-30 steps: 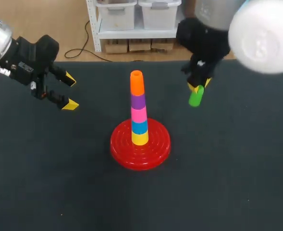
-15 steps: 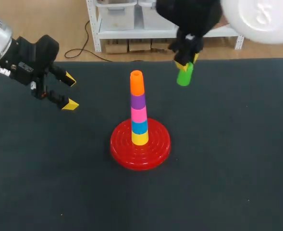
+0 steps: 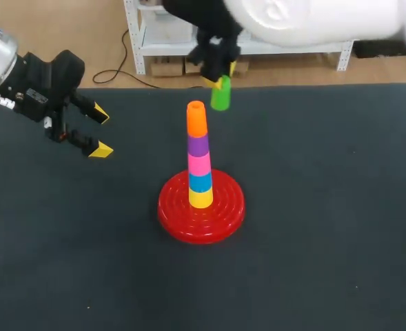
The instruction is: Pick up and stack the cylinders on the red base in this order: pink,purple,orange,green
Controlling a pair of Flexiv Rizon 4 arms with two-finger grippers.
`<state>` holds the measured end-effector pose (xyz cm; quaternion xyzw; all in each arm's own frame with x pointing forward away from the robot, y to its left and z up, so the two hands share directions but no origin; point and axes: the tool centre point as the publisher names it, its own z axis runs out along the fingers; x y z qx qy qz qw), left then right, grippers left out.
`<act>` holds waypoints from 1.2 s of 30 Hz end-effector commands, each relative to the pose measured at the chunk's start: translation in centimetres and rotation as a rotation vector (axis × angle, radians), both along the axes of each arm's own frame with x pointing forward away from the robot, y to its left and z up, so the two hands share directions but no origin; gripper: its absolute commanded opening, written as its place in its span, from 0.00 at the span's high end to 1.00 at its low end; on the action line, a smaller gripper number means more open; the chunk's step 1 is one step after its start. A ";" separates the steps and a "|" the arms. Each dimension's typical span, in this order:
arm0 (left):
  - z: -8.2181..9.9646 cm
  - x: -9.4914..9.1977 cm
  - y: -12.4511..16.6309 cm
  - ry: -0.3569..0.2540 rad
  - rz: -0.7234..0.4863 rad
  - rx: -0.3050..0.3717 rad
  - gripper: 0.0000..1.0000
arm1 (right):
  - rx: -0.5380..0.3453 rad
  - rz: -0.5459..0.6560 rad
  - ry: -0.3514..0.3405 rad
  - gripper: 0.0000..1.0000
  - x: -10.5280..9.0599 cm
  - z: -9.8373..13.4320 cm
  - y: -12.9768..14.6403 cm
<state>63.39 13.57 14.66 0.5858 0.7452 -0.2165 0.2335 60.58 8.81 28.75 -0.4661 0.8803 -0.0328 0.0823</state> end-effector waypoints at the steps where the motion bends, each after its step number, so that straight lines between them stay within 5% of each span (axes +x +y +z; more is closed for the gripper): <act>1: 0.0 0.0 0.0 0.002 0.000 0.003 0.00 | -0.025 0.004 0.017 1.00 0.2 0.5 1.0; 36: 0.0 0.0 0.0 0.002 0.000 0.003 0.00 | -0.024 0.031 0.046 1.00 0.7 -1.1 3.5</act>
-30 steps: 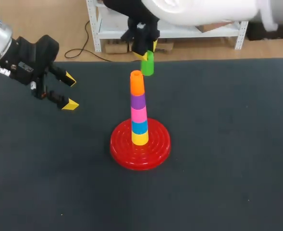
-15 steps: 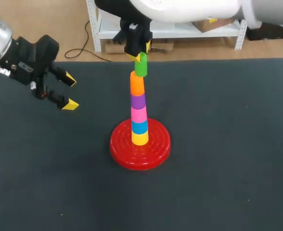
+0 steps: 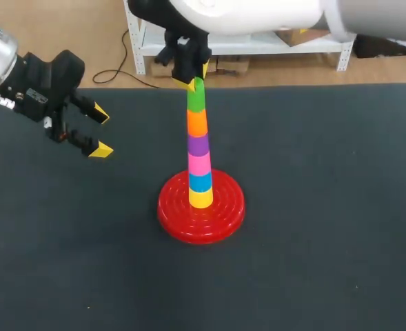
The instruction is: Pick up and stack the cylinders on the red base in this order: pink,purple,orange,green
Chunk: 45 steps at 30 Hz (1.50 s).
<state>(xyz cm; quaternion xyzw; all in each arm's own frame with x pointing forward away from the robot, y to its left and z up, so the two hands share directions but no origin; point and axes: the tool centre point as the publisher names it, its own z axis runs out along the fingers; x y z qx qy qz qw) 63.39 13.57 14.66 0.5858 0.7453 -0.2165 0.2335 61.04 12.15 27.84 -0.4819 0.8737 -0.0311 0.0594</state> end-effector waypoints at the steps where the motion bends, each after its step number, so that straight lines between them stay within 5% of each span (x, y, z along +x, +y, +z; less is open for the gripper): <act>1: 0.0 0.0 0.0 0.002 0.000 0.003 0.00 | -0.004 -0.004 0.007 1.00 0.3 -0.3 0.1; 15: 0.0 0.0 0.0 0.002 0.000 0.003 0.00 | -0.008 -0.019 0.056 1.00 0.8 -2.1 0.8; 45: 0.0 0.0 0.0 0.002 0.000 0.003 0.00 | -0.060 0.021 0.077 1.00 0.8 -1.3 0.7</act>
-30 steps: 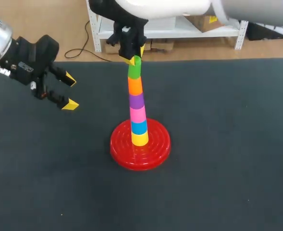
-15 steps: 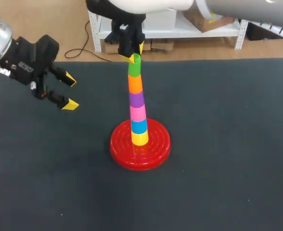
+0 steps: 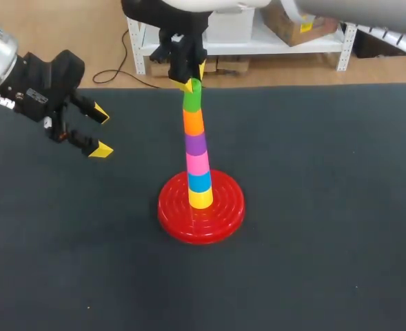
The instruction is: Pick up and stack the cylinders on the red base in this order: pink,purple,orange,green
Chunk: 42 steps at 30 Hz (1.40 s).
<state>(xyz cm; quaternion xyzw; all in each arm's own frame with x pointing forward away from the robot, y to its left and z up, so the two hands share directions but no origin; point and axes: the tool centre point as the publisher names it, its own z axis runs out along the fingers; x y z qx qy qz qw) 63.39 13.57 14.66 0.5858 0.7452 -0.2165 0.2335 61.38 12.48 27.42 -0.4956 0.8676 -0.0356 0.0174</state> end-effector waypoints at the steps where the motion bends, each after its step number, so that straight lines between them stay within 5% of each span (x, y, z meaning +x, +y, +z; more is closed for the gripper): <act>1: 0.0 0.0 0.0 0.002 0.000 0.003 0.00 | -0.011 -0.008 0.009 1.00 0.6 -1.0 0.4; 8: 0.0 0.0 0.0 0.002 0.000 0.003 0.00 | 0.015 -0.007 -0.043 1.00 0.4 -0.9 0.3; 33: 0.0 0.0 0.0 0.002 0.000 0.003 0.00 | 0.013 -0.010 -0.044 1.00 0.4 -0.8 0.3; 42: 0.0 0.0 0.0 0.002 0.000 0.003 0.00 | -0.045 -0.026 0.031 1.00 0.9 -1.2 0.6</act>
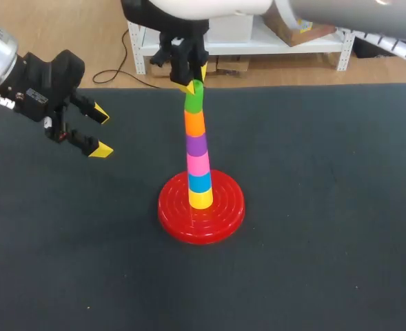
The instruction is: Pick up and stack the cylinders on the red base in this order: pink,purple,orange,green
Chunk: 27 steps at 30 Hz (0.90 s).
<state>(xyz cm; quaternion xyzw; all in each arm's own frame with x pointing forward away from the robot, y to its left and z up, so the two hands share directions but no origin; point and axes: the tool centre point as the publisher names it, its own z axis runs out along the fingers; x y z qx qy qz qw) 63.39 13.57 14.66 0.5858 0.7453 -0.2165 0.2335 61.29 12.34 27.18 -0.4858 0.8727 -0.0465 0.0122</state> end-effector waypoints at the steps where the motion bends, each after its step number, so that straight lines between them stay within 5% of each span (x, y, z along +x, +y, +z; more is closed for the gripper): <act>1: 0.0 0.0 0.0 0.002 0.000 0.003 0.00 | -0.021 -0.004 0.036 1.00 1.1 -1.0 0.7; 27: 0.0 0.0 0.0 0.002 0.000 0.003 0.00 | -0.048 0.003 0.056 1.00 1.1 -0.8 0.7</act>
